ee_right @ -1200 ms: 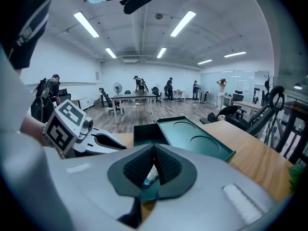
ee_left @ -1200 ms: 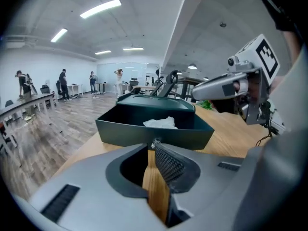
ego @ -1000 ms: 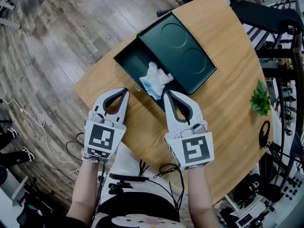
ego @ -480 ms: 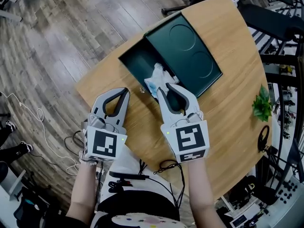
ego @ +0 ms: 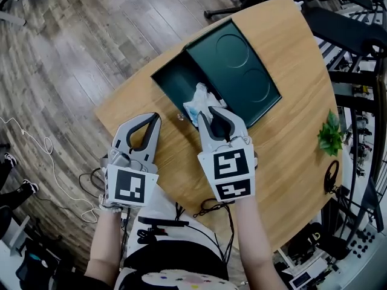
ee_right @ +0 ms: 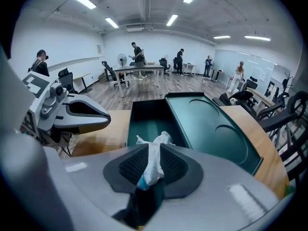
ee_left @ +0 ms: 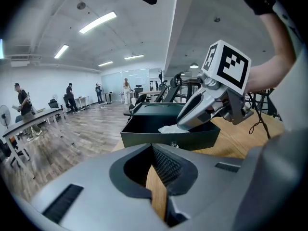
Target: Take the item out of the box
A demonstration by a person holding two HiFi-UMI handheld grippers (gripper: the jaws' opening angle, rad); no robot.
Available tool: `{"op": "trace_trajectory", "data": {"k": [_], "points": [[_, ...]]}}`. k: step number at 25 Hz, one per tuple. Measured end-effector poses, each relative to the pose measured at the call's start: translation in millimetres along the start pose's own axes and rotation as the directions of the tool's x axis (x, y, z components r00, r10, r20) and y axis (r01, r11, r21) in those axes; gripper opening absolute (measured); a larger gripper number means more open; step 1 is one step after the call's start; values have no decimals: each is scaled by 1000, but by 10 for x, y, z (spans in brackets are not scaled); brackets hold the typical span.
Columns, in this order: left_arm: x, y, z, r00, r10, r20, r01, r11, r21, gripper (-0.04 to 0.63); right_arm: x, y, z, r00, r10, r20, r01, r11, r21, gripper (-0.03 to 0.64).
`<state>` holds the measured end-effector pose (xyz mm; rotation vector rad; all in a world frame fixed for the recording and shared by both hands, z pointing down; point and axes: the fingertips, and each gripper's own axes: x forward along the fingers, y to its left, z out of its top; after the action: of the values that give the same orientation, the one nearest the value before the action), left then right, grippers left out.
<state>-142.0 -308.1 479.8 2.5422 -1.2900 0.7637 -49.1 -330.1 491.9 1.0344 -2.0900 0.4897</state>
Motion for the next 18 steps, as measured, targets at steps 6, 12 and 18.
{"op": "trace_trajectory", "data": {"k": [6,12,18], "points": [[-21,73,41,1000,5,13,-5,1000,-8,6,94,6,-88,993,-12,-116,10,1000,-16,66],[-42,134,113,1000,1,23,-1,1000,-14,6,155,11,-159,978,-19,-207,17,1000,-16,66],[-34,146,164,999,-2,39,3,1000,-16,6,200,-3,-210,966,-31,-255,23,999,-32,37]]}}
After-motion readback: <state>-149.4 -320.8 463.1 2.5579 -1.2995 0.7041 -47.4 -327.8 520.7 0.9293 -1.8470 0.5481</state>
